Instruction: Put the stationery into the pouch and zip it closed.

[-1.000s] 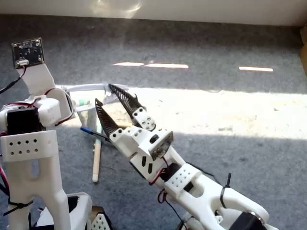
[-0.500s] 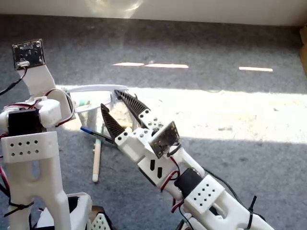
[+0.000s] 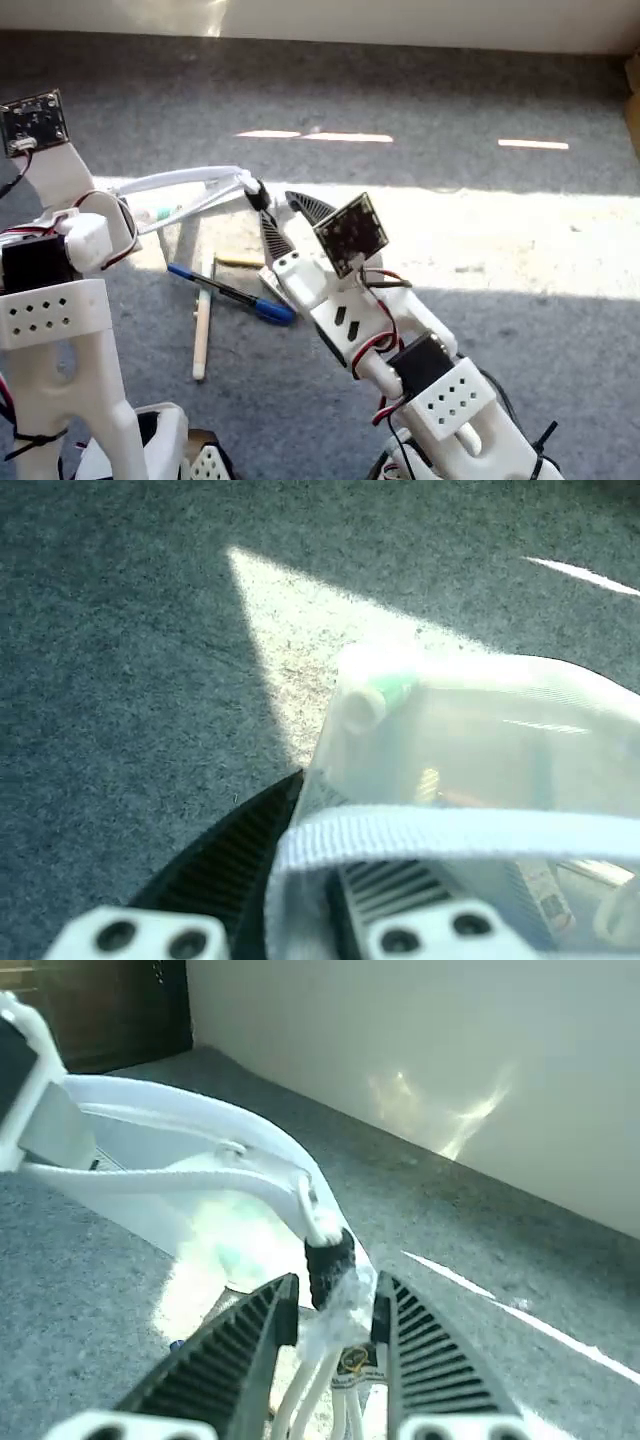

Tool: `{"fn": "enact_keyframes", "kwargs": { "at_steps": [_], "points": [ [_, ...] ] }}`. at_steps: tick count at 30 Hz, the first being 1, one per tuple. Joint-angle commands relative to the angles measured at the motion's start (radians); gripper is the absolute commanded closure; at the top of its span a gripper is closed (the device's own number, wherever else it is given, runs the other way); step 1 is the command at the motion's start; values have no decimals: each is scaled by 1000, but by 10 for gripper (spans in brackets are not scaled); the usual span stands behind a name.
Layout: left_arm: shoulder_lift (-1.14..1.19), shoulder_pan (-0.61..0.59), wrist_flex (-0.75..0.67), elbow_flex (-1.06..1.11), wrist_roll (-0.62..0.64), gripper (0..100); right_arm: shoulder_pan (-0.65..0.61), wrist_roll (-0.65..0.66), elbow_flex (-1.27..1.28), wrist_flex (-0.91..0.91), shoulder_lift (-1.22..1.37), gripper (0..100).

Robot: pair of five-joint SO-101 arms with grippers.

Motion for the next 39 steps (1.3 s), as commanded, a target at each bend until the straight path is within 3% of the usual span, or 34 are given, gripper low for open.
{"fn": "enact_keyframes", "kwargs": {
  "at_steps": [1,11,23,34,39],
  "points": [
    [8,-21,-15,8,8,993,18,-28,-56,62,-22,932],
    [8,-21,-38,10,9,993,21,5,-58,101,2,931],
    [8,-16,-44,10,9,993,16,2,-360,423,398,920],
    [10,-22,-44,7,9,993,-42,-2,-424,427,567,891],
    [10,-102,-61,2,58,992,-50,-2,-424,426,570,891]
  ]
}}
